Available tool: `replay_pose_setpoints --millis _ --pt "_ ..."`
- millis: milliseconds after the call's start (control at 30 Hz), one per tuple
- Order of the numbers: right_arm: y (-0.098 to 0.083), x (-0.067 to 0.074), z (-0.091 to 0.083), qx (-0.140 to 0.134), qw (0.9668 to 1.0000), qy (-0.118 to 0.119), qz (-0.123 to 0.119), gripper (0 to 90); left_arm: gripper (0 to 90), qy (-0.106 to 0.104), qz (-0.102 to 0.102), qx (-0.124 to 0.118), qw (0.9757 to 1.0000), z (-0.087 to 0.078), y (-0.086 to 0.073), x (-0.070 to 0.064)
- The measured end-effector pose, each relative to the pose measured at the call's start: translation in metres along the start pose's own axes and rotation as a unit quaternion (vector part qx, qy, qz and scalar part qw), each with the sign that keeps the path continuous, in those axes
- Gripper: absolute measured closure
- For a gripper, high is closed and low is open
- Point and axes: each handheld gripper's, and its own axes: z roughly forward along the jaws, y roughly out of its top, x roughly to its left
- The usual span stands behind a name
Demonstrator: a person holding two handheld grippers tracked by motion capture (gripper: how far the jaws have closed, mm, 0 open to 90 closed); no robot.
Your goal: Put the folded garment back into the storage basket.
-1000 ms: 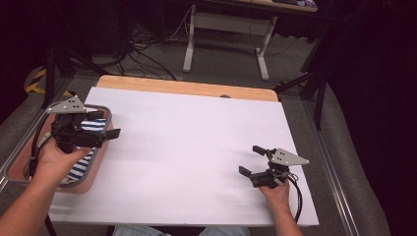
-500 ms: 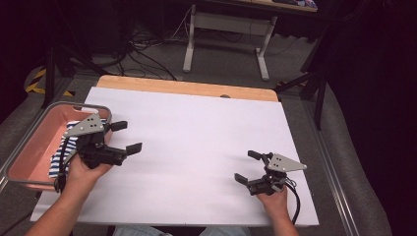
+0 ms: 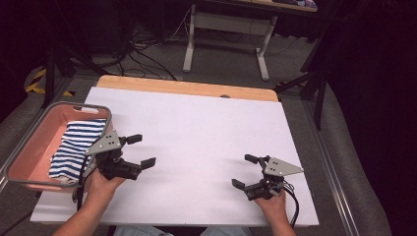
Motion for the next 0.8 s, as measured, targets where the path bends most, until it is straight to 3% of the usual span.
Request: replay_pose_setpoints --millis 167,400,433,467,600,667,800 --pt "-0.002 0.002 0.004 0.007 1.0 0.002 -0.004 1.5 1.1 0.005 0.016 -0.009 0.9998 0.01 -0.017 0.0" --pt "-0.005 0.004 0.007 0.014 0.9999 0.007 -0.007 0.6 0.0 0.005 0.014 -0.014 0.9998 0.02 -0.033 0.0" --pt "-0.006 0.004 0.007 0.015 0.9998 0.006 -0.008 0.5 0.0 0.005 0.018 -0.012 0.9997 0.021 -0.035 0.002" --pt "-0.006 0.004 0.007 0.016 0.9998 0.007 -0.008 0.5 0.0 0.004 0.008 -0.011 0.9999 0.022 -0.037 0.001" --pt "-0.01 0.005 0.009 0.023 0.9996 0.011 -0.009 0.2 0.0 0.008 0.005 -0.002 1.0 0.026 -0.044 0.004" --pt "-0.01 0.005 0.01 0.024 0.9996 0.012 -0.01 0.2 0.0 0.012 0.018 0.01 0.9997 0.028 -0.046 0.003" --pt "-0.011 0.004 0.01 0.022 0.9997 0.011 -0.008 0.2 0.0 0.011 0.024 0.012 0.9996 0.029 -0.046 0.001"
